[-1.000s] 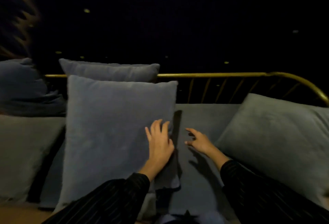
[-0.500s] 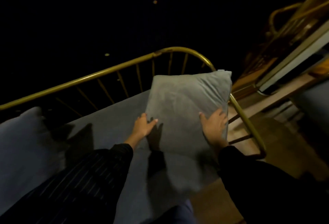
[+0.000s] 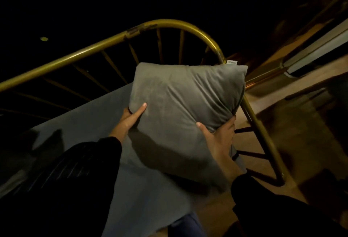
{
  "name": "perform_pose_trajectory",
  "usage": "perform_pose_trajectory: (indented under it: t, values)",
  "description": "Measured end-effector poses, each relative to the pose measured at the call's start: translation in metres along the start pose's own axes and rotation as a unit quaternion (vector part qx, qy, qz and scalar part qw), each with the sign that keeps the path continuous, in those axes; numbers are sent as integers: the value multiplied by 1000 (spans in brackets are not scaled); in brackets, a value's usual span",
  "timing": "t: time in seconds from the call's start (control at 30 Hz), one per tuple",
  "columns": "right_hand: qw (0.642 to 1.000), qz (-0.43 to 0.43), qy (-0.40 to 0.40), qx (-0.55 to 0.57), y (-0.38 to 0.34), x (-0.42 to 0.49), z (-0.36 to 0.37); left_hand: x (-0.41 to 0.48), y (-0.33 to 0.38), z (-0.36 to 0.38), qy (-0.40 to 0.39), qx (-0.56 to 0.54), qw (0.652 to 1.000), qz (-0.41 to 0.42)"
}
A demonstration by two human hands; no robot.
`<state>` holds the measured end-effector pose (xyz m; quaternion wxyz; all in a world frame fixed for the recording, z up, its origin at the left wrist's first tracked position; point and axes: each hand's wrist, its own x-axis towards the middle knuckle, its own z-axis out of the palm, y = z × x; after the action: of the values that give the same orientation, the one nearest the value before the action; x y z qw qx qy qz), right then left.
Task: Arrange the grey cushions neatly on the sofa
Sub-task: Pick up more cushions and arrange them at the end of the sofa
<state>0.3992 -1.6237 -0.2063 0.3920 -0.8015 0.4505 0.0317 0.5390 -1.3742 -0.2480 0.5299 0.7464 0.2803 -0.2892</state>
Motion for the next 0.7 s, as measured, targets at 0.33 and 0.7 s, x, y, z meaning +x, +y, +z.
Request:
perform_pose_trajectory:
  t: [0.33, 0.7]
  values:
    - [980, 15, -149, 130, 2, 27, -28, -51, -16, -32, -8, -126, 992, -27]
    - [964, -70, -249, 65, -19, -23, -1, -163, -114, -97, 110, -243, 963, -46]
